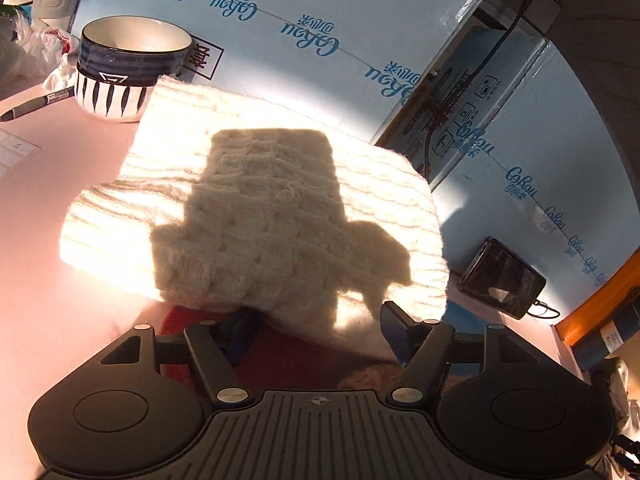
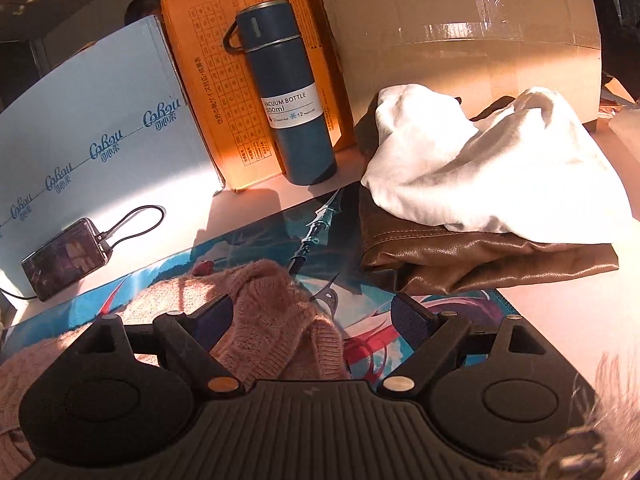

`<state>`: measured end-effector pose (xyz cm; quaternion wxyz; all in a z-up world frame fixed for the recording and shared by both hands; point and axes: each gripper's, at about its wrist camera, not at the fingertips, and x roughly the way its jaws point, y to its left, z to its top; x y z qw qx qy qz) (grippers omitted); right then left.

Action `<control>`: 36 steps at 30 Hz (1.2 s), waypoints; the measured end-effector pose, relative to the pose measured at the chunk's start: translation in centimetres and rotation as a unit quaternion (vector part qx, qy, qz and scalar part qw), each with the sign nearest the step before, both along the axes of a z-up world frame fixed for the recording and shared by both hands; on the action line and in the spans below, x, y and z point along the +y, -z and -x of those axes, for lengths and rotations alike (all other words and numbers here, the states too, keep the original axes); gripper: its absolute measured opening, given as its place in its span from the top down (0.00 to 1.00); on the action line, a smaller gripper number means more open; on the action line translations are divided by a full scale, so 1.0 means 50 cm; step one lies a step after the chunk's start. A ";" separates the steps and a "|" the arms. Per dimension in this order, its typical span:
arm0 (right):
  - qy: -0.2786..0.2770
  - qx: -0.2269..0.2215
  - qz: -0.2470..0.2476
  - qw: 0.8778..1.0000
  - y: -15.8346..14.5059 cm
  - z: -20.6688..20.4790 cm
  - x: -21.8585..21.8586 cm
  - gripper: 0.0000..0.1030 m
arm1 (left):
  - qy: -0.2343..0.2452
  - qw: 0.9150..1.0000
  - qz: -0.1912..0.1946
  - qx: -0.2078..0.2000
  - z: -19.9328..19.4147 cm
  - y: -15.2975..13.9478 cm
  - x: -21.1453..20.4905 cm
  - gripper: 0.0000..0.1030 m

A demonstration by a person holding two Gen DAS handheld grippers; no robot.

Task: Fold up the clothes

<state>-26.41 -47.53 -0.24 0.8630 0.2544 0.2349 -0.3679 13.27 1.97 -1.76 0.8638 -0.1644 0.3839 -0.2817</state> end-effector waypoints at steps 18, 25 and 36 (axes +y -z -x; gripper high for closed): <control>-0.014 0.131 0.120 0.984 0.039 -0.077 0.021 0.71 | 0.098 0.939 -0.238 -0.228 0.201 0.000 -0.103 0.23; 0.038 0.003 0.064 0.997 -0.031 0.069 0.081 0.34 | 0.148 0.926 -0.171 -0.302 0.304 -0.042 -0.091 0.15; 0.053 -0.075 0.024 0.995 -0.016 0.323 0.300 0.34 | 0.316 0.874 -0.159 -0.334 0.461 -0.015 -0.210 0.14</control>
